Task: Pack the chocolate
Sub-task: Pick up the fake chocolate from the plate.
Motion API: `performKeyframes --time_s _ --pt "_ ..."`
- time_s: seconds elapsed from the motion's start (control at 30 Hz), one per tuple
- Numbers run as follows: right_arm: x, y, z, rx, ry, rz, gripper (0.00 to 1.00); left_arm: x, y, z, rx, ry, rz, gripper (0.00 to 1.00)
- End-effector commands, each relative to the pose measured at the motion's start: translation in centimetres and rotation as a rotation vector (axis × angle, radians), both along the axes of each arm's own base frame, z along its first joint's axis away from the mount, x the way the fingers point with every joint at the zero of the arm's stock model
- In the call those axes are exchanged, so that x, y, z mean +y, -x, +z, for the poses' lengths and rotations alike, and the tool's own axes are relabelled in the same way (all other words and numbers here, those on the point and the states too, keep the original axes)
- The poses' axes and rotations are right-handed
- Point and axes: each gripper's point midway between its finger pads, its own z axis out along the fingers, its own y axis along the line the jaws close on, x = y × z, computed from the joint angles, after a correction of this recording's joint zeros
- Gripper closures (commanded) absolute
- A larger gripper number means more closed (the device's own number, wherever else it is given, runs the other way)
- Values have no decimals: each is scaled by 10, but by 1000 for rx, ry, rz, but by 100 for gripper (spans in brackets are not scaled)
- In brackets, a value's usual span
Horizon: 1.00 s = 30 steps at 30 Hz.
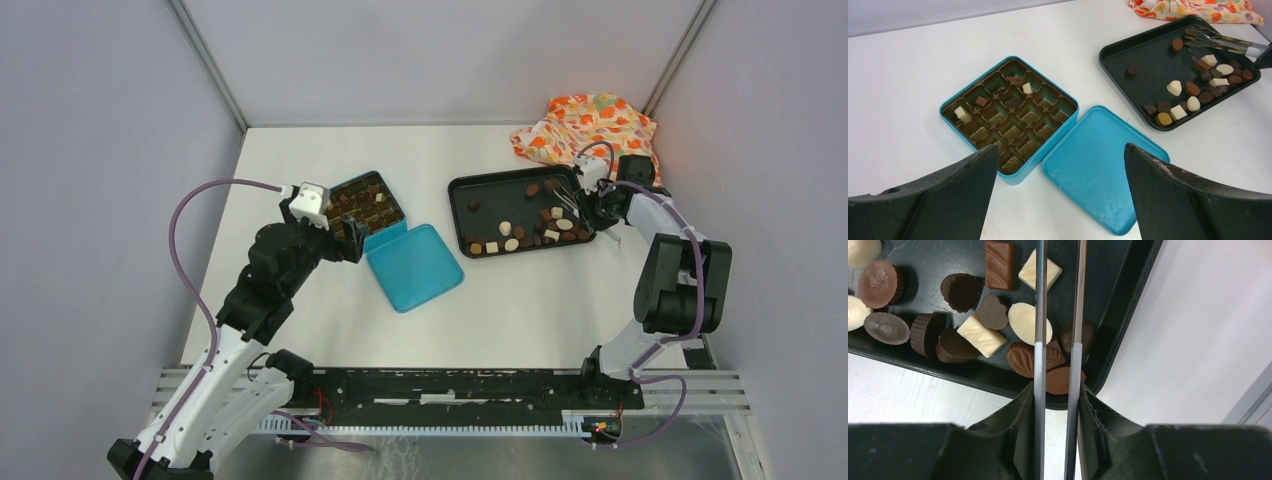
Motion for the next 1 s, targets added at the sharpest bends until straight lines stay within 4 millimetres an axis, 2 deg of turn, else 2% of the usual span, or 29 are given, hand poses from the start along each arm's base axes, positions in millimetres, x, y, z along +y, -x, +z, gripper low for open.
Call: performKeyframes --time_s 0.0,0.2,0.33,0.67,0.83,0.97 --pt "-5 -10 18 -66 31 -11 84 0 0 19 -50 30 -3 0" --pt "-1 -5 32 -116 27 3 89 0 0 20 -52 29 0 0" --pt "13 0 44 -164 -19 52 90 1 0 20 -53 30 1 0" --pt "78 20 99 -311 -251 275 92 2 0 19 -52 28 7 0" --pt "115 26 117 -331 -309 394 92 2 -1 17 -46 25 10 0" --pt "153 27 127 -322 -320 512 91 2 -2 17 -46 23 11 0"
